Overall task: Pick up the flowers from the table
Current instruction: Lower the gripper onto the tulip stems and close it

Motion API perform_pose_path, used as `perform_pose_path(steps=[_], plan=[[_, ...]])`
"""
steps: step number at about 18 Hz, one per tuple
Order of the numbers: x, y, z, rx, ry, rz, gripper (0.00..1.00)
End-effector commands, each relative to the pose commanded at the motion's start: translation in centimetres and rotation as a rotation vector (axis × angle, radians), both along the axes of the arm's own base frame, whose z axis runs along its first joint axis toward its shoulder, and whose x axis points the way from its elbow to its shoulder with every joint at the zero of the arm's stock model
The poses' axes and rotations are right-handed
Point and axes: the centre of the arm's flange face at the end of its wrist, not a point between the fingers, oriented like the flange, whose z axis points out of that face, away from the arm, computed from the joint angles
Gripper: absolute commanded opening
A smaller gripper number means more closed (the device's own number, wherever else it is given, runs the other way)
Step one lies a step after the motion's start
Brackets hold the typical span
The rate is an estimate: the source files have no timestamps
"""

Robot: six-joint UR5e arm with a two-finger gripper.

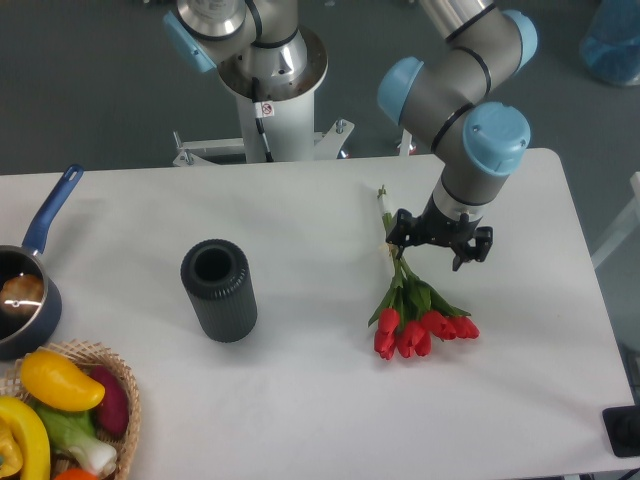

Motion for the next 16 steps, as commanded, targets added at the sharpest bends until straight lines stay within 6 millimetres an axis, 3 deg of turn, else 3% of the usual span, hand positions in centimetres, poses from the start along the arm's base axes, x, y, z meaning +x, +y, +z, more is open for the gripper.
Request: perform_pose_path(steps=[11,16], plan=[[0.0,0.9,-1.2,-0.008,-0.019,0.014,1.0],[0.1,1.2,-2.9,-0.024,-0.046,0.029,1.0]])
